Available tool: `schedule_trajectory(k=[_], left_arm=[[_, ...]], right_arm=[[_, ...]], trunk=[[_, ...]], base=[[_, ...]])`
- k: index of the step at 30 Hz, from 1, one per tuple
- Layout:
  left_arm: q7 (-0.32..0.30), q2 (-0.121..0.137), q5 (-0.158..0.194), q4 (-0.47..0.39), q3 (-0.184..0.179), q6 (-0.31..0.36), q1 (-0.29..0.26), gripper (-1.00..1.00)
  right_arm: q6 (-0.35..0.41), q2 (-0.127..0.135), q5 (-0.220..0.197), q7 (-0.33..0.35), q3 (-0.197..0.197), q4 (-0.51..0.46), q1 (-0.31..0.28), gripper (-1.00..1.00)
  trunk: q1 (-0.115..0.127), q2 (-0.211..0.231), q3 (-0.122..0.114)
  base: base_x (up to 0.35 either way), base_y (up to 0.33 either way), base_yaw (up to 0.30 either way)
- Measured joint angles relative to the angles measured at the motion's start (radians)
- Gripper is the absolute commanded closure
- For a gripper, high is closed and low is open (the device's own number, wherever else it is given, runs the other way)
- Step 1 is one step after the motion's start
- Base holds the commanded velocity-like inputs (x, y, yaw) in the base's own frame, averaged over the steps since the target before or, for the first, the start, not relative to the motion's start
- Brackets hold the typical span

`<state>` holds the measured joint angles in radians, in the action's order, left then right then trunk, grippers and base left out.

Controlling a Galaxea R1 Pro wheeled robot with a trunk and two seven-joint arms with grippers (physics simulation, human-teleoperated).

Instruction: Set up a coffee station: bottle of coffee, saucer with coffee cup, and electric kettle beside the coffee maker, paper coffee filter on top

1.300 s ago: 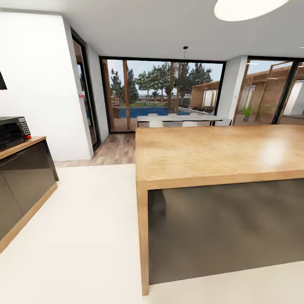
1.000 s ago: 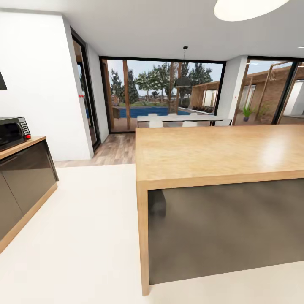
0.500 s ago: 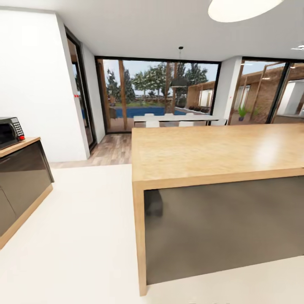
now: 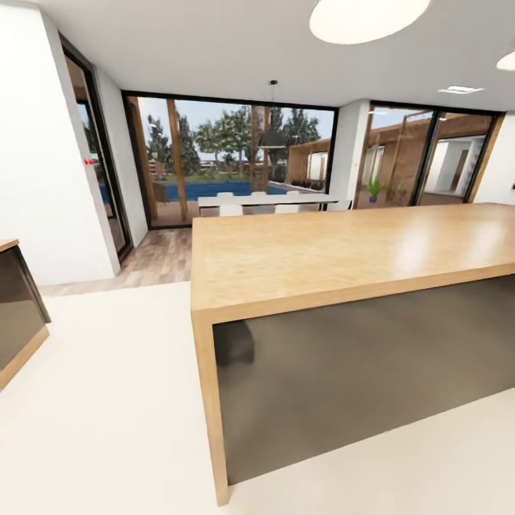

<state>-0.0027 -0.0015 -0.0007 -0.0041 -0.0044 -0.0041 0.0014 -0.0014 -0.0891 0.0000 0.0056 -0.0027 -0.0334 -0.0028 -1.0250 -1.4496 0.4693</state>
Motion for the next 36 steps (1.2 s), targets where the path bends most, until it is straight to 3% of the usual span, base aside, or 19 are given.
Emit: schedule_trajectory(k=[4, 18, 26, 36], left_arm=[[0.0, 0.0, -0.001, 0.0, 0.0, 0.0, 0.0, -1.0], [0.001, -0.008, 0.002, 0.0, 0.0, 0.0, 0.0, -1.0], [0.004, 0.001, 0.0, 0.0, 0.001, 0.0, 0.0, -1.0], [0.011, 0.006, -0.002, 0.0, 0.003, 0.0, 0.001, -1.0]], right_arm=[[0.0, 0.0, 0.0, -0.001, -0.001, 0.0, 0.0, -1.0], [0.0, 0.0, -0.001, 0.0, -0.003, -0.001, 0.0, -1.0], [0.0, 0.003, -0.004, 0.0, -0.004, -0.023, 0.0, -1.0], [0.0, 0.017, -0.086, 0.001, -0.019, -0.043, 0.0, -1.0]], trunk=[[0.0, 0.0, 0.0], [0.054, 0.098, -0.044], [0.084, 0.154, -0.069], [0.123, 0.224, -0.1]], base=[[0.0, 0.0, -0.266], [0.0, 0.0, -0.266], [0.0, 0.0, -0.266], [0.0, 0.0, -0.286]])
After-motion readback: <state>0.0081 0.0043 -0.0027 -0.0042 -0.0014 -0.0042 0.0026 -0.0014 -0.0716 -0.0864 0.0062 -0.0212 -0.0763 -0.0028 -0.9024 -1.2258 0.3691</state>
